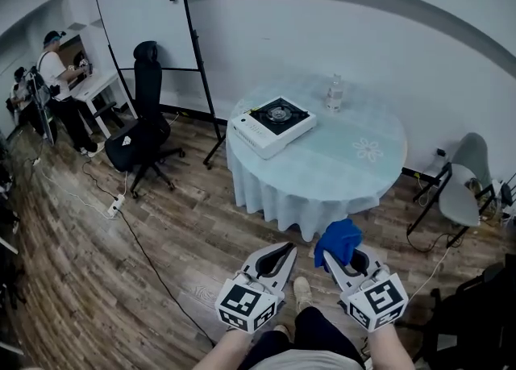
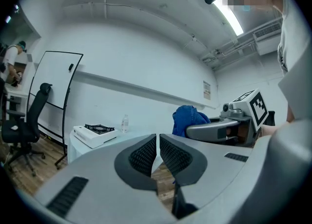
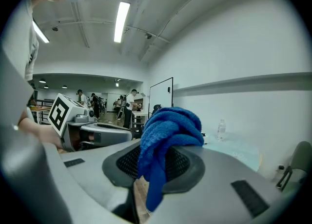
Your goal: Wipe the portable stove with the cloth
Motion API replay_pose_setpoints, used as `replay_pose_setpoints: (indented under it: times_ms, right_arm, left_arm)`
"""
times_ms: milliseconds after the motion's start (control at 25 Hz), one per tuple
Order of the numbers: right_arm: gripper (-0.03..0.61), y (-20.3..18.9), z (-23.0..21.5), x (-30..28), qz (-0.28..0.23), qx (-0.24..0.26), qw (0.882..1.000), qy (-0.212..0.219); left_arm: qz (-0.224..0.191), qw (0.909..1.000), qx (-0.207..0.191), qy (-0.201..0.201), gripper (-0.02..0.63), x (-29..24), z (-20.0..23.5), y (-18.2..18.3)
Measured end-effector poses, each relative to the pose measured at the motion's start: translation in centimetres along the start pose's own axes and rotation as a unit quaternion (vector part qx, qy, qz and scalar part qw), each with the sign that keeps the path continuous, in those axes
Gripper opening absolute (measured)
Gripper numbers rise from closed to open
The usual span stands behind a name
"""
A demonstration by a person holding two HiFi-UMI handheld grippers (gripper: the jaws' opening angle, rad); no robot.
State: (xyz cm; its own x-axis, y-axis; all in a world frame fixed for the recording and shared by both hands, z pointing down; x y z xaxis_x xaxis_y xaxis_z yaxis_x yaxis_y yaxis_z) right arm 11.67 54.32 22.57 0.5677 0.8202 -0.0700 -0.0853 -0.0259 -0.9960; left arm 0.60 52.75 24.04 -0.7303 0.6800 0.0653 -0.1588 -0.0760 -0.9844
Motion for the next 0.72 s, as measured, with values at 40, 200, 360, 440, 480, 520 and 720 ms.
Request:
replay_pose_setpoints:
  times_ms: [40, 200, 360, 440, 480, 520, 720]
  right_arm:
    - [0.101, -0.1, -0.3, -0.5, 0.0, -0.002, 1.0, -0.001]
    - [0.101, -0.7, -2.4, -3.1, 0.005, 0.0, 1.0, 0.005]
    - [0.101, -1.1, -5.7, -6.5, 0.008, 0.005, 1.0, 0.015]
    - [0.101, -0.9, -7.7, -8.4, 0.005, 0.001, 1.0, 0.014]
    - [0.1, -0.8, -8.6, -9.5, 0.004, -0.001, 1.0, 0.014]
    - [0.101, -0.8, -9.5, -10.6, 0.004, -0.002, 1.0, 0.015]
    - [0.101, -1.1, -13.6, -15.9, 0.011, 0.012, 0.999, 0.039]
  left_arm:
    - [0.002, 1.0, -0.004, 0.001, 0.038, -0.5, 0.5, 0.0]
    - [0.009, 0.9997, -0.02, 0.004, 0.038, -2.7, 2.7, -0.2]
    - [0.014, 0.9991, -0.04, 0.009, 0.038, -6.4, 5.2, -0.6]
    - [0.012, 0.9995, -0.026, 0.01, 0.038, -8.5, 6.7, -0.4]
    - [0.011, 0.9996, -0.023, 0.01, 0.038, -9.6, 7.4, -0.2]
    - [0.01, 0.9996, -0.023, 0.011, 0.038, -10.6, 8.1, 0.0]
    - [0.015, 0.9994, -0.023, 0.023, 0.038, -15.9, 11.9, 0.4]
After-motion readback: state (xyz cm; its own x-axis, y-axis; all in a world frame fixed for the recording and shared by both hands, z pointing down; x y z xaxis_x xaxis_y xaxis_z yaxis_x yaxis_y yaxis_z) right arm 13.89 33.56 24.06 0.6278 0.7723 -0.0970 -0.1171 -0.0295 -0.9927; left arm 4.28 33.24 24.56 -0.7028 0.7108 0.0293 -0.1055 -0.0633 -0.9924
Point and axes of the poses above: the fingertips, and each gripper's own axes: x backward along the fingers, z to its left, y out of its top, the point moved 3 cm from there along x, backward along the fingers, and after that the axes turned 9 degrees about -z, right-handed, at the moved point
